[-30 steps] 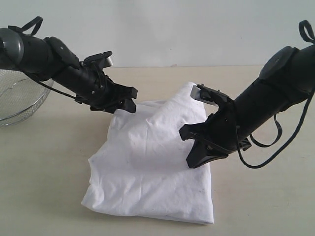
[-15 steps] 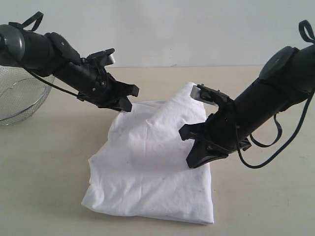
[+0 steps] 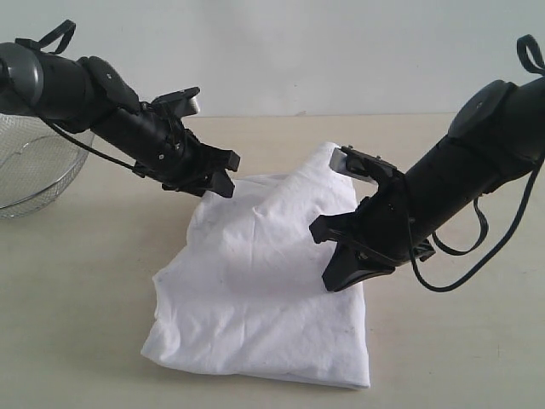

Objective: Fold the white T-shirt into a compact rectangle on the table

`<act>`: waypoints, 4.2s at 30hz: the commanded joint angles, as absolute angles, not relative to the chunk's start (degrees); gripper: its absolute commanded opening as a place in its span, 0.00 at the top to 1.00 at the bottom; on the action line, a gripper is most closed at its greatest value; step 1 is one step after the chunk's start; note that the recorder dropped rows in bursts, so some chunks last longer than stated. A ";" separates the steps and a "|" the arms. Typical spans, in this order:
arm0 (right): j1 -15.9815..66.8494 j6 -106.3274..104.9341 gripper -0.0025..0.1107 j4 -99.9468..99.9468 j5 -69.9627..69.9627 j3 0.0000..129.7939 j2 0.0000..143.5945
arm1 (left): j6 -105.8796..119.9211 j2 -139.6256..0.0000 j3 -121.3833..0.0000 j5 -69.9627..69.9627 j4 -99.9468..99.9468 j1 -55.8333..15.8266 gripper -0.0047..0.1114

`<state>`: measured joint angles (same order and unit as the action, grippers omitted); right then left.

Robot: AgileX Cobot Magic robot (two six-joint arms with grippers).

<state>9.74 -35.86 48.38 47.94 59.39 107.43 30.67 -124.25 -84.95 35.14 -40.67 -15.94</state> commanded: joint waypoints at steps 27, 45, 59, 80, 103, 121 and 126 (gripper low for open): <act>9.85 -36.23 0.98 48.41 47.44 59.33 107.57 | 29.49 -124.90 -85.37 31.37 -37.40 -15.94 0.92; 9.85 -36.13 0.98 48.41 47.05 59.33 107.57 | 20.56 -124.66 -85.37 29.79 -27.18 -14.26 0.92; 9.85 -35.72 0.98 48.03 47.05 59.33 107.57 | 20.13 -122.67 -85.37 28.61 -30.55 -13.78 0.71; 9.73 -34.76 0.98 51.34 39.60 61.79 105.22 | 22.73 -116.09 -84.60 50.58 -30.64 -15.64 0.92; 7.19 -21.86 0.98 40.44 37.68 77.92 122.72 | 19.88 -116.01 -75.67 44.39 -30.53 -20.04 0.92; 5.64 -31.10 0.98 56.62 39.62 85.45 121.68 | 19.67 -116.01 -75.67 43.30 -29.31 -19.94 0.92; 5.64 -27.05 0.98 53.86 38.96 89.25 127.03 | 18.79 -116.01 -75.67 44.16 -29.31 -19.94 0.92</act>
